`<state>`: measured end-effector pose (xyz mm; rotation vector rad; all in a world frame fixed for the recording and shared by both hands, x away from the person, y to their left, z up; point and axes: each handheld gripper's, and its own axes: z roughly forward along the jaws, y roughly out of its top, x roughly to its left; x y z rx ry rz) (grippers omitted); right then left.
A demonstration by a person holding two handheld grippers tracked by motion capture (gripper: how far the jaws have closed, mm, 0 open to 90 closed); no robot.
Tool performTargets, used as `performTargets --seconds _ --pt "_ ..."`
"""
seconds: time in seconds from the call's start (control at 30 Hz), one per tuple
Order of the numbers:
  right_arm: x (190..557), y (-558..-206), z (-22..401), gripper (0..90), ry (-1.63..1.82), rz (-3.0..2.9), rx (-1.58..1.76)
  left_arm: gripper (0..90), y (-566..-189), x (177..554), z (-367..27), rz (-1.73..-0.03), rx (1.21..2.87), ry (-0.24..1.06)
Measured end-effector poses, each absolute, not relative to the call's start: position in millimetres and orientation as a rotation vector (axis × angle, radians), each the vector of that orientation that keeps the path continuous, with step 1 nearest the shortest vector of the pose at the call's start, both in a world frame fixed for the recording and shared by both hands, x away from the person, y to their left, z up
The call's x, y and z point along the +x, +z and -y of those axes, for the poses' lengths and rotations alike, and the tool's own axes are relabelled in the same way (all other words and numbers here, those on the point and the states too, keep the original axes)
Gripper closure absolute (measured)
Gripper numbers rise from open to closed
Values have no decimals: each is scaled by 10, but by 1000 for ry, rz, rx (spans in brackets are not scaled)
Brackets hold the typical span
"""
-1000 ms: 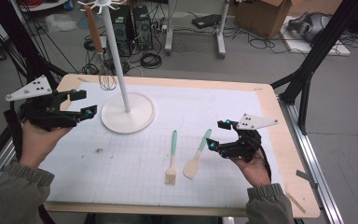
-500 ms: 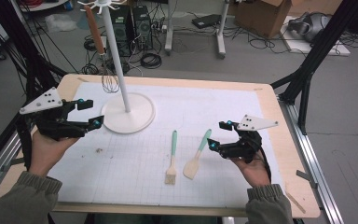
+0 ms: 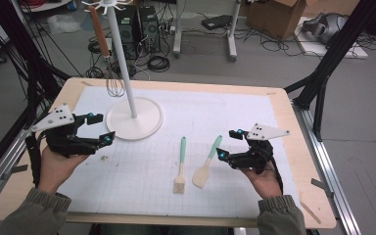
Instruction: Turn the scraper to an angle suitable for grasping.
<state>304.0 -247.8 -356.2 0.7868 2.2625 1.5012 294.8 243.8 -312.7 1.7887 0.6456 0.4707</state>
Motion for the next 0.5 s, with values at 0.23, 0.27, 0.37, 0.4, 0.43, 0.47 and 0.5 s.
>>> performTargets --seconds 0.23,0.27,0.37,0.4,0.43,0.47,0.5 --pt "3023 -3581 2462 196 1497 -2251 788 247 -3183 2940 -2309 -629 1813 470" --pt "3022 -3586 2460 196 1496 -2254 793 246 -3200 2936 -2290 -624 1815 464" --pt "3020 -3603 2456 196 1494 -2254 799 243 -3241 2928 -2262 -618 1817 460" --pt "3022 -3607 2455 196 1495 -2250 799 243 -3258 2925 -2254 -617 1819 461" --pt "3020 -3612 2452 196 1493 -2250 801 243 -3278 2923 -2244 -614 1821 459" --pt "3018 -3616 2448 196 1494 -2251 802 240 -3300 2922 -2233 -611 1825 460" --pt "3017 -3620 2445 196 1494 -2251 803 238 -3330 2921 -2217 -607 1830 463"
